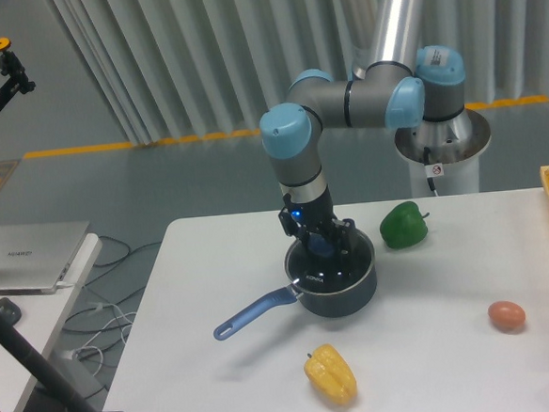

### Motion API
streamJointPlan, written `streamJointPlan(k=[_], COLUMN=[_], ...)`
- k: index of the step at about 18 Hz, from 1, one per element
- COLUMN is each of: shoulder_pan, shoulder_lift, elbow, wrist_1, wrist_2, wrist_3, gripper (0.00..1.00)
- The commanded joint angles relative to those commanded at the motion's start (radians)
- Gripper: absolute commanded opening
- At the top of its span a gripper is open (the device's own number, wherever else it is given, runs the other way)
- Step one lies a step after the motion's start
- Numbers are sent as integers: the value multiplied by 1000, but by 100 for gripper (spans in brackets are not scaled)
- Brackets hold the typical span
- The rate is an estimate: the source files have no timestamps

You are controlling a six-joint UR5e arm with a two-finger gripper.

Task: Open the lid
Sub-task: 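Close the gripper on the blue lid knob, then lift the glass lid up off the saucepan rim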

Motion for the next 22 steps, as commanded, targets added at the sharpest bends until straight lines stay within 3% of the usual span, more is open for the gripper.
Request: streamJointPlan(k=[8,22], shoulder_pan=[2,14], shoulder_lift=[9,46], elbow=[3,23], wrist_1=[0,-9], wrist_2=[-5,-2], wrist_3=[-3,3], gripper=[48,48])
